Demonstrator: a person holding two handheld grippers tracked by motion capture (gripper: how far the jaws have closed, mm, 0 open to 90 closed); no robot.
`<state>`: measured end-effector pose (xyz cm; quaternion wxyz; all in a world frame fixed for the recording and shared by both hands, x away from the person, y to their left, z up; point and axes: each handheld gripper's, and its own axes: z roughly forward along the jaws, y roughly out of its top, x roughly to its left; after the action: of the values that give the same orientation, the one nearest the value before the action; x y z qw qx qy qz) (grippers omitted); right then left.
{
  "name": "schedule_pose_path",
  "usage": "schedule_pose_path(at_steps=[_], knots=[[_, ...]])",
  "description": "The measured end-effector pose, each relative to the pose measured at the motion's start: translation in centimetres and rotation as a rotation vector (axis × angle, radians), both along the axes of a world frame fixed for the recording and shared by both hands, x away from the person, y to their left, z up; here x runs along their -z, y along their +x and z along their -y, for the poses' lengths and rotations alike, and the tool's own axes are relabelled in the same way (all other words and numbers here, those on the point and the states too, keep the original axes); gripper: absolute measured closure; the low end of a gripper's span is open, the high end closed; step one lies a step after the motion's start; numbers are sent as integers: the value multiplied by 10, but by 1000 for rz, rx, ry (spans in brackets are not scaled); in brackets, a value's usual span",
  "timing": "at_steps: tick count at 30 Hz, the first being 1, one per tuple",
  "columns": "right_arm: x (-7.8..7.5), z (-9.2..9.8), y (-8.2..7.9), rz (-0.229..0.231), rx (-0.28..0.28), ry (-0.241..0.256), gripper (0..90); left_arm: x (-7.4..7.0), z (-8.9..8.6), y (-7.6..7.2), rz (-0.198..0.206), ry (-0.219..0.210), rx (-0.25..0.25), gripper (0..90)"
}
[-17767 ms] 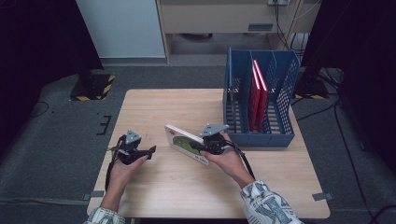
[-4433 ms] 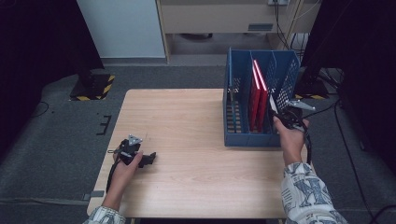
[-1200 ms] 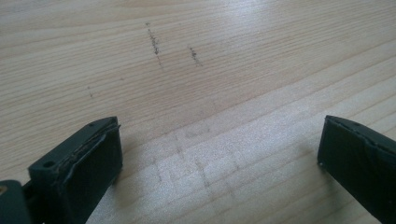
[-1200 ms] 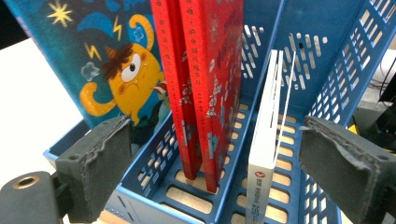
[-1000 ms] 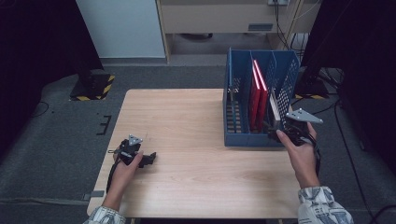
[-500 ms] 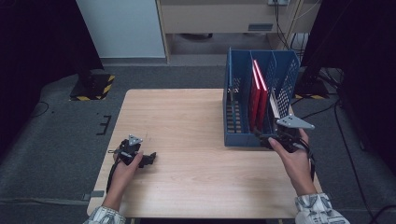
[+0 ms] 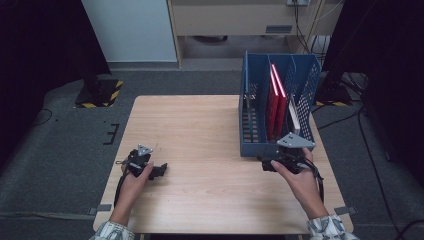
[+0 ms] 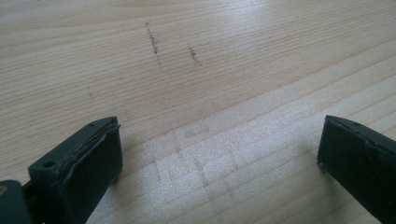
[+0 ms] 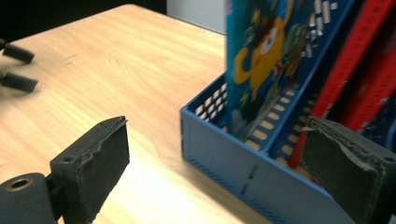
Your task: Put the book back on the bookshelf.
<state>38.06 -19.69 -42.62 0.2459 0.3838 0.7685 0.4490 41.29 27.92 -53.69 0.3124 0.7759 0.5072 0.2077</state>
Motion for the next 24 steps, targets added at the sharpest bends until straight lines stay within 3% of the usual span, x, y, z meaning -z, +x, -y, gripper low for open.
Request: schedule_pose_path(at_steps=[9, 18, 24], knots=[[7, -17, -9, -34, -62, -27, 62, 0, 0, 0, 0, 0, 0, 0], [15, -31, -15, -78, -118, -19, 56, 0, 0, 0, 0, 0, 0, 0], [30, -40, -19, -118, -149, -19, 57, 0, 0, 0, 0, 0, 1, 0]])
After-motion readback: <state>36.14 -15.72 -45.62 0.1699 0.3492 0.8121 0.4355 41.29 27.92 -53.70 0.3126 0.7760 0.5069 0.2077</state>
